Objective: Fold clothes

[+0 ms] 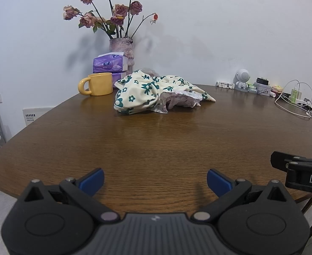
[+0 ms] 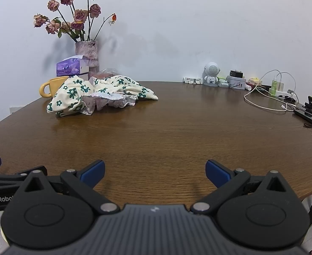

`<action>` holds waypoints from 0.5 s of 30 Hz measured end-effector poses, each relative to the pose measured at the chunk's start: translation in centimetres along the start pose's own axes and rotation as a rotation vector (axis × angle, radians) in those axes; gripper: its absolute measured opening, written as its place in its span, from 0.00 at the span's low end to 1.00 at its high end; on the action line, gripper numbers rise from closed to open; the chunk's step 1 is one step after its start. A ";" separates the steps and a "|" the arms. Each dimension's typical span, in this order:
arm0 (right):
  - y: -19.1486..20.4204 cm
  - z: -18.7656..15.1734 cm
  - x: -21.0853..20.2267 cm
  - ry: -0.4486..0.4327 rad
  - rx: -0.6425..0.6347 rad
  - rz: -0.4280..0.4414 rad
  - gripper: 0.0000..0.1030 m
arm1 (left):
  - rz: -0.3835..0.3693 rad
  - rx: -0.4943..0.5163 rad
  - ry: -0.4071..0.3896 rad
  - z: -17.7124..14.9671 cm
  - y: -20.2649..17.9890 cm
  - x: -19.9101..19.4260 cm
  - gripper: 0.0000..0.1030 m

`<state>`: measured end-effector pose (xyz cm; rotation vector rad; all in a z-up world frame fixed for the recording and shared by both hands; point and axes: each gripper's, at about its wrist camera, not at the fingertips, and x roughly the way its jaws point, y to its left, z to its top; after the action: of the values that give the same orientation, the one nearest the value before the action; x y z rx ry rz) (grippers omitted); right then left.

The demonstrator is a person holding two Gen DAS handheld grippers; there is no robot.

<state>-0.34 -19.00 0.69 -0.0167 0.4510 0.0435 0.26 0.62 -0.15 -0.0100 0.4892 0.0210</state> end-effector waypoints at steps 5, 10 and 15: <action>0.0 0.0 0.0 -0.001 -0.001 0.001 1.00 | 0.001 0.001 -0.004 0.0 0.0 0.0 1.00; -0.2 0.1 0.0 -0.002 0.000 0.003 1.00 | 0.002 0.003 -0.006 0.0 -0.1 -0.1 1.00; -0.2 0.1 0.1 0.000 -0.002 0.004 1.00 | 0.001 0.008 -0.007 0.0 -0.2 -0.2 1.00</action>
<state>-0.21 -19.23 0.75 -0.0179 0.4512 0.0479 0.14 0.46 -0.06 -0.0017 0.4822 0.0197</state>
